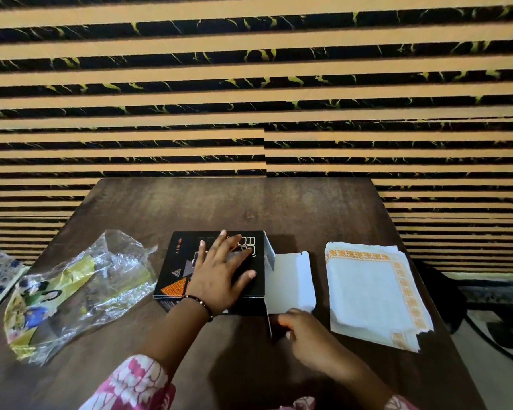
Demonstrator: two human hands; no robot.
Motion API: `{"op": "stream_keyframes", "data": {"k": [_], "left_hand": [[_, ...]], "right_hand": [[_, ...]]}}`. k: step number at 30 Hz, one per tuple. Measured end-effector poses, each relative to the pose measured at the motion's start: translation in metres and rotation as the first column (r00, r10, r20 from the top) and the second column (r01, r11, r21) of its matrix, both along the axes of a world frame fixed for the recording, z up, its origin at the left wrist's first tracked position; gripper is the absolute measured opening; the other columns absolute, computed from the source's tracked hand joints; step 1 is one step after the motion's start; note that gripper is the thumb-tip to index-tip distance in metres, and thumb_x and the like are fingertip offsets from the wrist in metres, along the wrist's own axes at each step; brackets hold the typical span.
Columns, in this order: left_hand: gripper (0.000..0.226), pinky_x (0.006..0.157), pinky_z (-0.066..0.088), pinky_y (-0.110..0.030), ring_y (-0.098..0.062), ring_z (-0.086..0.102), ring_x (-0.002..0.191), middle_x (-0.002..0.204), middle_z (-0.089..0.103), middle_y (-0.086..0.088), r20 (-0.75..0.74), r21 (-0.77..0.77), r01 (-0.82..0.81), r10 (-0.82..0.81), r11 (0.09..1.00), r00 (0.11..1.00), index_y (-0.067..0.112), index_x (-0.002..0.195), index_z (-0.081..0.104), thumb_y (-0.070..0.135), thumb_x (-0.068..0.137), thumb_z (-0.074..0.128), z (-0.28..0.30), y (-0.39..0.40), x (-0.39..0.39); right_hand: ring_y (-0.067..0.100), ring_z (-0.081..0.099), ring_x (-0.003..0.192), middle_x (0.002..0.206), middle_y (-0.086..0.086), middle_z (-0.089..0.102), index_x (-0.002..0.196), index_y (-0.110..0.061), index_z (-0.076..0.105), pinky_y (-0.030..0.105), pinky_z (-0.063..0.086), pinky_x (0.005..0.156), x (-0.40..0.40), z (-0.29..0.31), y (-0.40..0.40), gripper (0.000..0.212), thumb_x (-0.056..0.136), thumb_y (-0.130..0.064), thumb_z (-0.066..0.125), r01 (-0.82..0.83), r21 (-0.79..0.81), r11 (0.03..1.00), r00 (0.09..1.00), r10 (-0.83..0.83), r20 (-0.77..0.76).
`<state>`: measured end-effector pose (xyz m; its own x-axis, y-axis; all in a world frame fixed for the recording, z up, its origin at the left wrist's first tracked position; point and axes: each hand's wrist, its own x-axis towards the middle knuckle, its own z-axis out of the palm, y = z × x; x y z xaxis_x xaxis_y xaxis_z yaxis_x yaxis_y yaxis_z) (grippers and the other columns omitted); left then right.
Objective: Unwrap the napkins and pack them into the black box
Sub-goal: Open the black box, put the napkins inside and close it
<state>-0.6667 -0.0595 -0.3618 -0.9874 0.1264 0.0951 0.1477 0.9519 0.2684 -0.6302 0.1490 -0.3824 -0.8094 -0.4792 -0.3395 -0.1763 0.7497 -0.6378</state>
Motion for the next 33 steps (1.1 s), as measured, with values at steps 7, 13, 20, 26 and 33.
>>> {"op": "stream_keyframes", "data": {"k": [7,13,20,26,33], "left_hand": [[0.129,0.105,-0.015,-0.068,-0.034,-0.027,0.139,0.156,-0.020,-0.002,0.263,-0.220,0.013,0.047,0.975,0.964,0.031,0.144,-0.013,0.099,0.035,0.007,-0.003,0.028,0.002],[0.125,0.105,-0.013,-0.070,-0.039,-0.031,0.135,0.152,-0.029,-0.007,0.371,-0.261,0.111,-0.006,0.959,0.929,0.029,0.141,-0.022,0.085,0.054,0.047,0.006,0.025,-0.001],[0.123,0.104,-0.007,-0.072,-0.042,-0.032,0.134,0.152,-0.030,-0.010,0.406,-0.309,0.131,0.007,0.942,0.914,0.026,0.142,-0.022,0.068,0.059,0.059,0.010,0.029,-0.002],[0.124,0.103,-0.008,-0.074,-0.045,-0.034,0.132,0.149,-0.035,-0.013,0.465,-0.342,0.190,-0.009,0.920,0.885,0.025,0.140,-0.026,0.064,0.062,0.062,0.015,0.028,-0.006],[0.126,0.102,-0.007,-0.074,-0.043,-0.035,0.132,0.148,-0.036,-0.011,0.471,-0.347,0.182,0.003,0.920,0.882,0.026,0.139,-0.027,0.065,0.061,0.063,0.015,0.029,-0.006]], "right_hand": [[0.011,0.052,0.118,0.124,-0.008,0.058,0.125,-0.027,0.055,0.016,0.042,0.094,-0.009,-0.007,-0.005,0.046,0.090,0.000,0.041,0.115,-0.178,0.977,0.991,-0.100,0.089],[0.017,0.043,0.130,0.139,-0.001,0.049,0.136,-0.019,0.043,0.032,0.037,0.107,-0.059,0.000,-0.010,0.047,0.092,-0.003,0.046,0.314,-0.266,0.911,0.928,-0.237,0.286],[0.024,0.042,0.130,0.146,0.005,0.040,0.144,-0.018,0.029,0.036,0.037,0.104,-0.105,0.008,-0.008,0.058,0.092,-0.017,0.054,0.340,-0.177,0.924,0.900,-0.265,0.347],[0.025,0.046,0.126,0.138,0.006,0.050,0.138,-0.025,0.040,0.031,0.041,0.095,-0.124,0.002,-0.043,0.055,0.089,0.000,0.043,0.351,-0.281,0.893,0.904,-0.245,0.350],[0.029,0.050,0.122,0.130,0.014,0.056,0.130,-0.016,0.049,0.033,0.040,0.097,-0.129,-0.008,-0.058,0.046,0.089,0.002,0.041,0.302,-0.291,0.908,0.942,-0.238,0.235]]}}
